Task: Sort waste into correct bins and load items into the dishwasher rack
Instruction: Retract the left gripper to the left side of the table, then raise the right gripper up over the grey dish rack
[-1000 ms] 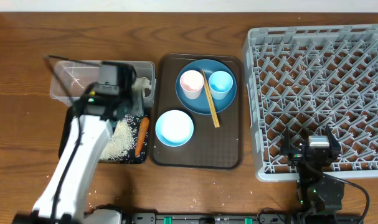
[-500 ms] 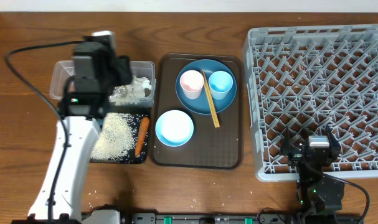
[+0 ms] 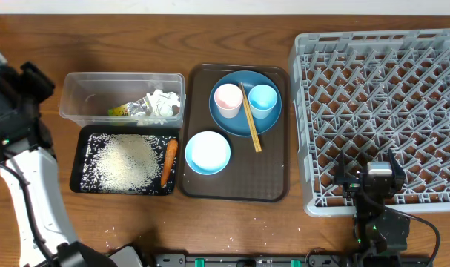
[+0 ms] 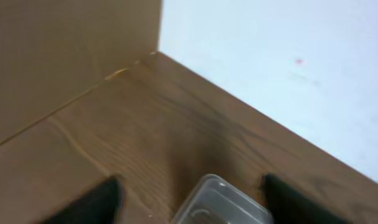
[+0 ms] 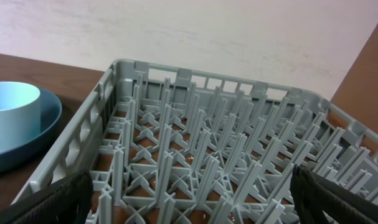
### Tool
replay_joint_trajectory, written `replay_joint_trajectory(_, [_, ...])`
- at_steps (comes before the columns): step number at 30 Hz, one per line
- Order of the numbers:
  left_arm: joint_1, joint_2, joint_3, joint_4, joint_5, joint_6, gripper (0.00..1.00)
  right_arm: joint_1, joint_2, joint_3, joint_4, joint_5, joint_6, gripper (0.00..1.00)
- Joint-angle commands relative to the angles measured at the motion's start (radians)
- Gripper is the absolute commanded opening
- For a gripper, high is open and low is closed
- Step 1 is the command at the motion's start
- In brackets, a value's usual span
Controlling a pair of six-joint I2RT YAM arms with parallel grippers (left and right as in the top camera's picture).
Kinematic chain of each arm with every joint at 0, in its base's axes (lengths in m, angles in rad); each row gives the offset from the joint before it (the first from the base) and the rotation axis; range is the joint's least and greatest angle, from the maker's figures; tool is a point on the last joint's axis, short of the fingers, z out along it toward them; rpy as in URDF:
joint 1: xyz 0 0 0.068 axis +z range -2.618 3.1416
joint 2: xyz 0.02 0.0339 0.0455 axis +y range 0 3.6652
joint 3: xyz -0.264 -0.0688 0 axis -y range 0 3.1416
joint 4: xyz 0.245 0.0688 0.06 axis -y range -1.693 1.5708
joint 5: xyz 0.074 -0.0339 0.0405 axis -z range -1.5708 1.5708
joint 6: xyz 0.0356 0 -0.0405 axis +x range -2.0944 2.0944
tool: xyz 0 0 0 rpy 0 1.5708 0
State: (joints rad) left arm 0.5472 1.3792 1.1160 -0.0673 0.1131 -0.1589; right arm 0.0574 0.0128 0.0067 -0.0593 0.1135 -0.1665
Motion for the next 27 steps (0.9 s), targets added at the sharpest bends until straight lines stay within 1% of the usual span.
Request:
replay_joint_trajectory(1, [0.016,0.039,0.027,0.000,0.003,0.004,0.85,-0.019,-0.002,-0.001,-0.003,0.013,-0.003,0.99])
replay_joint_trajectory(11, [0.010,0.114,0.017,-0.056,0.003,0.003,0.92,-0.019,-0.002,-0.001,-0.003,0.015,-0.007,0.99])
replay_joint_trajectory(14, [0.010,0.127,0.017,-0.054,0.003,0.004,0.94,-0.019,-0.002,-0.001,0.029,0.043,-0.056,0.99])
replay_joint_trajectory(18, [0.010,0.127,0.018,0.011,0.003,0.004,0.94,-0.019,-0.002,-0.001,0.057,0.052,-0.058,0.99])
replay_joint_trajectory(23, [0.010,0.127,0.018,0.121,0.003,0.004,0.95,-0.019,0.000,0.009,0.194,0.052,-0.055,0.99])
replay_joint_trajectory(25, [0.010,0.127,0.018,0.140,0.003,0.004,0.95,-0.019,0.007,0.036,0.206,0.052,-0.038,0.99])
replay_joint_trajectory(27, [0.010,0.127,0.018,0.153,0.003,0.003,0.95,-0.019,0.032,0.079,0.197,0.052,0.009,0.99])
